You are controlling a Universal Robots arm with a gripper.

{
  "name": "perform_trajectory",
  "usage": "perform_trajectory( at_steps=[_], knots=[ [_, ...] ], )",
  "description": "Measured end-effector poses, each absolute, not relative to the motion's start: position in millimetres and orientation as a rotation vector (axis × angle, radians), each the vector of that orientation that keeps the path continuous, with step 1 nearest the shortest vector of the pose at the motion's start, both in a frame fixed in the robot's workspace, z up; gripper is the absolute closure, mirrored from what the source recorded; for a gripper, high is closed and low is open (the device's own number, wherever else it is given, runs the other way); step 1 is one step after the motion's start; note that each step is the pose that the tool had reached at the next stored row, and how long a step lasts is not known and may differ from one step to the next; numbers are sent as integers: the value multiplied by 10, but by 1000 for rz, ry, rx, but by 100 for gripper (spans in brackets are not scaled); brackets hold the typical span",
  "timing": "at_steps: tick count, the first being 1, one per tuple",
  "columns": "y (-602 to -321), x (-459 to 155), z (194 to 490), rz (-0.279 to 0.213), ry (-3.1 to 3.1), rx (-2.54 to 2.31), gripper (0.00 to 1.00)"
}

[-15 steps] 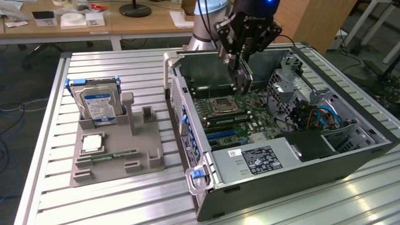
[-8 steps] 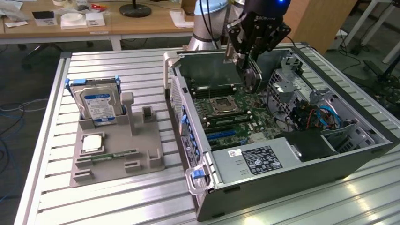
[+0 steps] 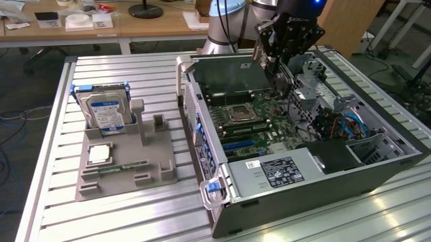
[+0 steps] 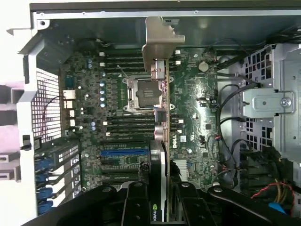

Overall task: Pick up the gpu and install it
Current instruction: 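Pick up the gpu and move the gpu toward the slot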

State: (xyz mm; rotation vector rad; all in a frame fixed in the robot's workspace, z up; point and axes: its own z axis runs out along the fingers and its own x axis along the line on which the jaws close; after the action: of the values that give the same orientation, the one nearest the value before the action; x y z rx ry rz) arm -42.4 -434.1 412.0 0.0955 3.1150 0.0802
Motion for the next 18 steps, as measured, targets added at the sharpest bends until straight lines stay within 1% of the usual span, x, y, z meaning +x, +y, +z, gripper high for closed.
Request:
perform_trajectory(
  at_steps=[18],
  knots=[
    [-4341, -322, 4119, 80, 3115, 95, 73]
  ],
)
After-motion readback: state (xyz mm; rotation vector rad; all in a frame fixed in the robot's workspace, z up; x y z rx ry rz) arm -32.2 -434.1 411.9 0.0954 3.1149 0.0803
